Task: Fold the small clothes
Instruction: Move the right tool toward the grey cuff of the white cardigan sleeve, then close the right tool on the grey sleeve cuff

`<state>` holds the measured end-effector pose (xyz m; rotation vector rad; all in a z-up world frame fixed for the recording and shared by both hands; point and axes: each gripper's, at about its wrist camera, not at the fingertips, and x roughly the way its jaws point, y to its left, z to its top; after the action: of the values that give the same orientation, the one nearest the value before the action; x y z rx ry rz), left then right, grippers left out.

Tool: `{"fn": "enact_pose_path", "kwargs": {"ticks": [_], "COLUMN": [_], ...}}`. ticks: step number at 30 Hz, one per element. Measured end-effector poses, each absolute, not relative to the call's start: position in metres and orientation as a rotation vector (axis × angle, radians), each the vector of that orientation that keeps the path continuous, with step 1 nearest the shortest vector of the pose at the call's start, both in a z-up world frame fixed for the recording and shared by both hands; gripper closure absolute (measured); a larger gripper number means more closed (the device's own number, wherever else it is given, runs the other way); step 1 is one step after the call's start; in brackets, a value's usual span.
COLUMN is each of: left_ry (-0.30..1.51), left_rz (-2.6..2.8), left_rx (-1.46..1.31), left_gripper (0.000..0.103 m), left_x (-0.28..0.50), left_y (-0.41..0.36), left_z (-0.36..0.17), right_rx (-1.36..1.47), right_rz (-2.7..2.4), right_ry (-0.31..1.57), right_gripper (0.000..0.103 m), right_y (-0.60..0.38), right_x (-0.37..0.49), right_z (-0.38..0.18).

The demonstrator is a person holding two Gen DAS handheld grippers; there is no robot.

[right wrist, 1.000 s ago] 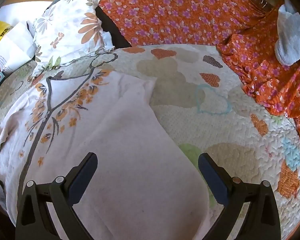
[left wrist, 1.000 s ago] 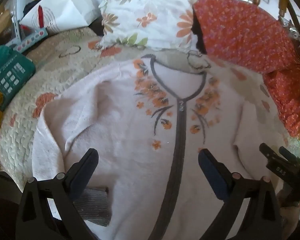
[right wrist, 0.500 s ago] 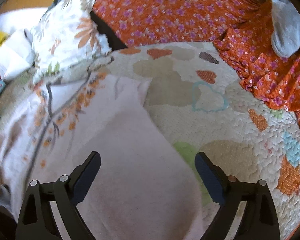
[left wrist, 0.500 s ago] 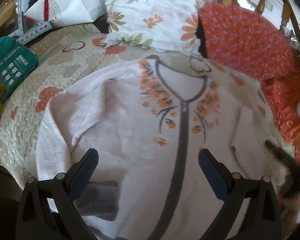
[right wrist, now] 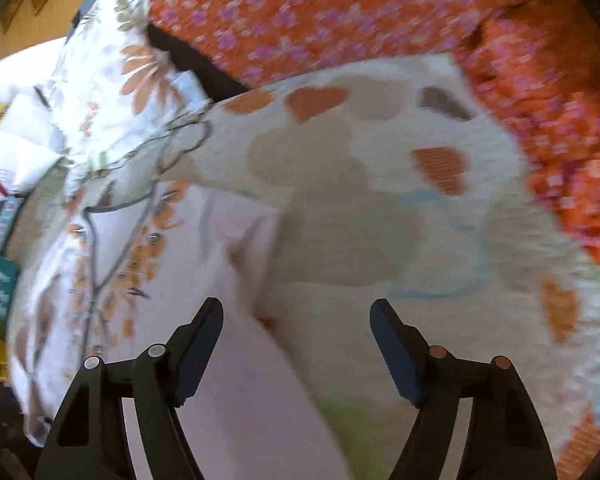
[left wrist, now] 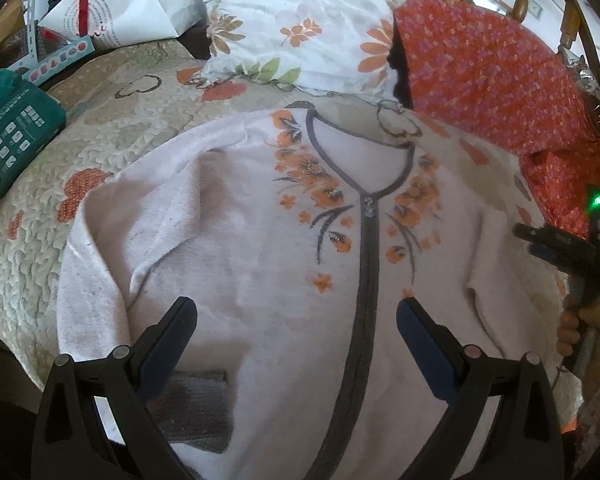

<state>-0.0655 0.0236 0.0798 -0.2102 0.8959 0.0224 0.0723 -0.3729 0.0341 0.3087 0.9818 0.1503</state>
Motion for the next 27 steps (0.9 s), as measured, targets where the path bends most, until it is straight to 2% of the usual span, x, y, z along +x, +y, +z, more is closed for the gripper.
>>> {"fn": "enact_pose_path", "kwargs": {"ticks": [3, 6, 9, 15, 18, 20, 22, 24, 27], "left_ry": [0.913, 0.927, 0.931, 0.938, 0.932, 0.923, 0.91, 0.898, 0.881], "left_rz": [0.012, 0.007, 0.014, 0.035, 0.032, 0.021, 0.003, -0.013, -0.038], "left_rx": [-0.225, -0.222, -0.204, -0.182, -0.195, -0.207, -0.215, -0.223, -0.248], "left_gripper": [0.003, 0.003, 0.003, 0.003, 0.003, 0.003, 0.003, 0.003, 0.003], "left_x": [-0.058, -0.053, -0.05, -0.047, -0.049, -0.054, -0.059, -0.065, -0.075], "left_y": [0.021, 0.018, 0.017, 0.016, 0.017, 0.017, 0.017, 0.018, 0.023], "left_z": [0.076, 0.072, 0.07, 0.07, 0.073, 0.077, 0.082, 0.087, 0.092], "right_rx": [0.319, 0.29, 0.246, 0.082, 0.157, 0.218, 0.224, 0.242, 0.286], "right_rz": [0.243, 0.309, 0.292, -0.038, -0.085, -0.04, -0.027, -0.003, 0.03], "right_ry": [1.006, 1.086, 1.088, 0.931, 0.947, 0.953, 0.945, 0.953, 1.01], "right_gripper": [0.024, 0.096, 0.097, 0.096, 0.096, 0.088, 0.054, 0.047, 0.047], "right_y": [-0.356, -0.341, -0.343, -0.376, -0.398, -0.412, -0.417, -0.417, -0.414], "right_x": [0.086, 0.099, 0.11, 0.135, 0.134, 0.121, 0.1, 0.077, 0.029], "right_z": [0.024, 0.011, 0.017, 0.044, 0.041, 0.049, 0.061, 0.067, 0.066]}}
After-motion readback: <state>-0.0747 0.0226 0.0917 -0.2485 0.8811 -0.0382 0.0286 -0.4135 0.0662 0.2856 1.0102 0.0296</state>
